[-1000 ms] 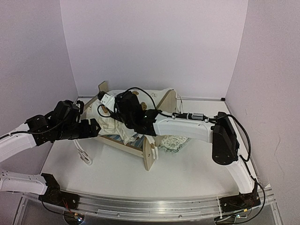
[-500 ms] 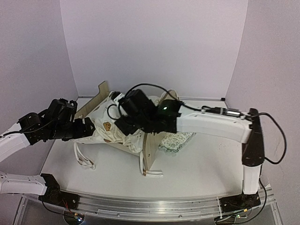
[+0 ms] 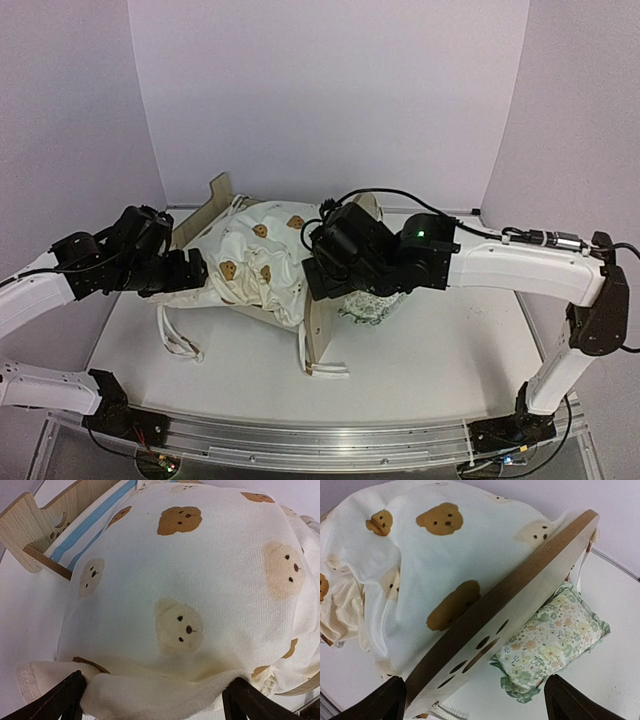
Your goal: Set up the pet bed
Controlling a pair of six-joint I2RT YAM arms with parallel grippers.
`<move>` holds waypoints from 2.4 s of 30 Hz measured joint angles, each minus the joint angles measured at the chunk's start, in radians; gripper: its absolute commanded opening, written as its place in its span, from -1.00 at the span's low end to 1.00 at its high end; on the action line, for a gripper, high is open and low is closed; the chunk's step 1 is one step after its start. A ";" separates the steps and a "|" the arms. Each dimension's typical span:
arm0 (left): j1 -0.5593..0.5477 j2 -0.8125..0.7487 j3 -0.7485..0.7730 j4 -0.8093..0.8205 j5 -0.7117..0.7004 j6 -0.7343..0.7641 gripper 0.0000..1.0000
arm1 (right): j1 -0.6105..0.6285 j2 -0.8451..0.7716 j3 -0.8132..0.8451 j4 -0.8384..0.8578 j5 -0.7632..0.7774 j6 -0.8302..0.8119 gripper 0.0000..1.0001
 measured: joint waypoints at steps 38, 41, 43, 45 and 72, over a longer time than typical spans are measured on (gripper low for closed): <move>0.000 0.233 0.158 -0.019 -0.211 0.045 0.71 | -0.233 -0.312 -0.493 0.016 0.175 -0.034 0.30; 0.001 0.303 0.158 -0.016 -0.220 0.043 0.53 | -0.240 -0.323 -0.506 0.012 0.174 -0.064 0.24; 0.003 0.348 0.158 -0.010 -0.228 0.041 0.40 | -0.240 -0.325 -0.511 0.016 0.173 -0.078 0.12; 0.009 0.382 0.157 -0.008 -0.234 0.040 0.29 | -0.240 -0.329 -0.517 0.022 0.168 -0.088 0.01; 0.098 0.312 -0.031 0.166 0.058 0.125 -0.99 | -0.270 -0.414 -0.573 0.007 0.101 -0.052 -0.94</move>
